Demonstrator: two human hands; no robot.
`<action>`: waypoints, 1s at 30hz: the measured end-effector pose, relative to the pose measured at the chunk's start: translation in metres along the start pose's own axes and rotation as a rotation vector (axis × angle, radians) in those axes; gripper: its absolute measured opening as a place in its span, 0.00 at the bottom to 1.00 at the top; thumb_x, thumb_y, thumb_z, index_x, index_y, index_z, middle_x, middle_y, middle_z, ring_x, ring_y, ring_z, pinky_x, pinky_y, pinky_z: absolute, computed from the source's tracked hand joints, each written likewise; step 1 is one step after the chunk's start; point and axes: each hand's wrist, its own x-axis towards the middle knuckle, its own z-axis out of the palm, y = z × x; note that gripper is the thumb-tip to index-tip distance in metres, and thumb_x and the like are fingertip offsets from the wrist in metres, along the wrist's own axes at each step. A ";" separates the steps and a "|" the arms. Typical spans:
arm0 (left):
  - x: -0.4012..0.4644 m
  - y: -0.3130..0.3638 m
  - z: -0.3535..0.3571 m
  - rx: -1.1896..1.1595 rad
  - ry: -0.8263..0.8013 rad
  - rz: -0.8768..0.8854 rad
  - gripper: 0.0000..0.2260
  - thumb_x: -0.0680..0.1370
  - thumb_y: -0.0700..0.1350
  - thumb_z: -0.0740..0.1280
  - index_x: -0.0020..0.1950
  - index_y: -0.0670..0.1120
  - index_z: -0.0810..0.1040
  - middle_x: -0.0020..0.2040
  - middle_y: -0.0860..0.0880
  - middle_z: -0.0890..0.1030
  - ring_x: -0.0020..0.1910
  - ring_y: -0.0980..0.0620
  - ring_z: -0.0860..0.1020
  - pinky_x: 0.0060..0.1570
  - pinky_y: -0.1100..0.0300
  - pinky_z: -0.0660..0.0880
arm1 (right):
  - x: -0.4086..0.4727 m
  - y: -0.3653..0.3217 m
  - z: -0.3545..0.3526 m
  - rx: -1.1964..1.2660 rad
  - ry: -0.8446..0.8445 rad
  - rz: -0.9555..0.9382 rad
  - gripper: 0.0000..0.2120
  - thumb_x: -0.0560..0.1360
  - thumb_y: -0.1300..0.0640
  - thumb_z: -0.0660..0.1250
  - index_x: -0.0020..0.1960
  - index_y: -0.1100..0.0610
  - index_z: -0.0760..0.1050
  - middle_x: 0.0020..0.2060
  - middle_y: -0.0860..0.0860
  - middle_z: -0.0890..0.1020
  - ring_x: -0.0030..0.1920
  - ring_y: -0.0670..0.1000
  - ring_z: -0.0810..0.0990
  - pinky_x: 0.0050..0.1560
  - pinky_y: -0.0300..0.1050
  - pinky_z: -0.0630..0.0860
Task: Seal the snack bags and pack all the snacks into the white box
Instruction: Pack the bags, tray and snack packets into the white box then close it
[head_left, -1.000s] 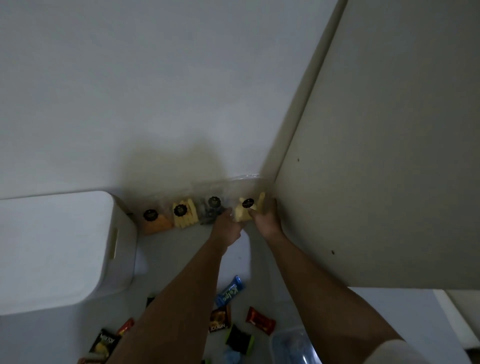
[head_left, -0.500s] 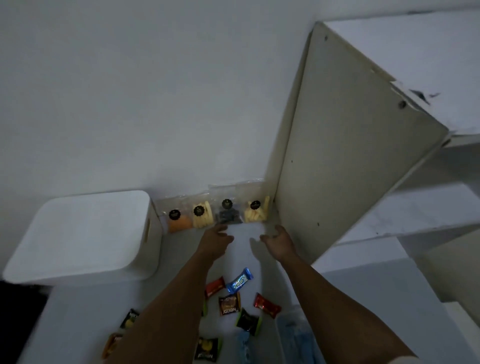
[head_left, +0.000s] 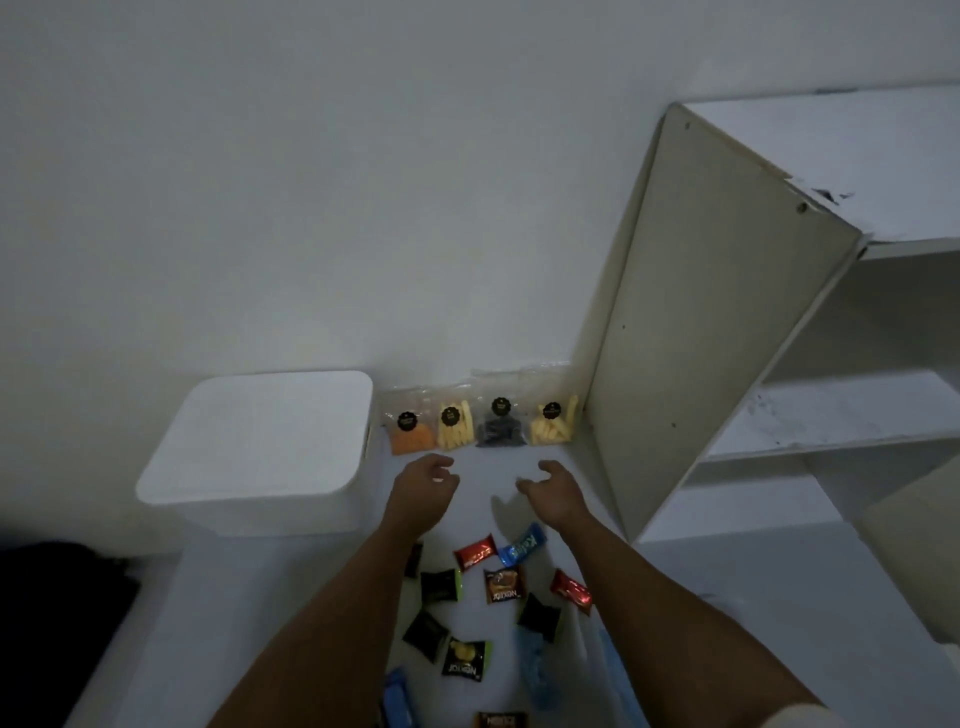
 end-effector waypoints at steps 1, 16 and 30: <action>-0.001 0.001 -0.012 0.004 0.036 0.031 0.14 0.79 0.46 0.67 0.65 0.47 0.79 0.60 0.47 0.82 0.56 0.50 0.79 0.55 0.58 0.73 | -0.002 -0.009 0.007 -0.005 -0.004 -0.014 0.32 0.75 0.50 0.72 0.75 0.57 0.65 0.68 0.58 0.75 0.65 0.57 0.76 0.65 0.48 0.74; 0.031 -0.074 -0.241 0.171 0.368 0.098 0.14 0.77 0.46 0.67 0.62 0.49 0.80 0.59 0.48 0.82 0.60 0.45 0.79 0.59 0.52 0.74 | -0.047 -0.175 0.145 -0.023 0.015 -0.170 0.29 0.77 0.53 0.69 0.75 0.60 0.66 0.70 0.58 0.73 0.63 0.58 0.76 0.56 0.50 0.77; 0.071 -0.173 -0.313 0.218 0.171 -0.199 0.35 0.77 0.51 0.67 0.80 0.43 0.58 0.78 0.40 0.64 0.76 0.38 0.65 0.73 0.45 0.65 | -0.044 -0.188 0.239 -0.166 0.047 -0.074 0.26 0.78 0.56 0.66 0.73 0.62 0.64 0.64 0.60 0.76 0.53 0.56 0.75 0.51 0.51 0.77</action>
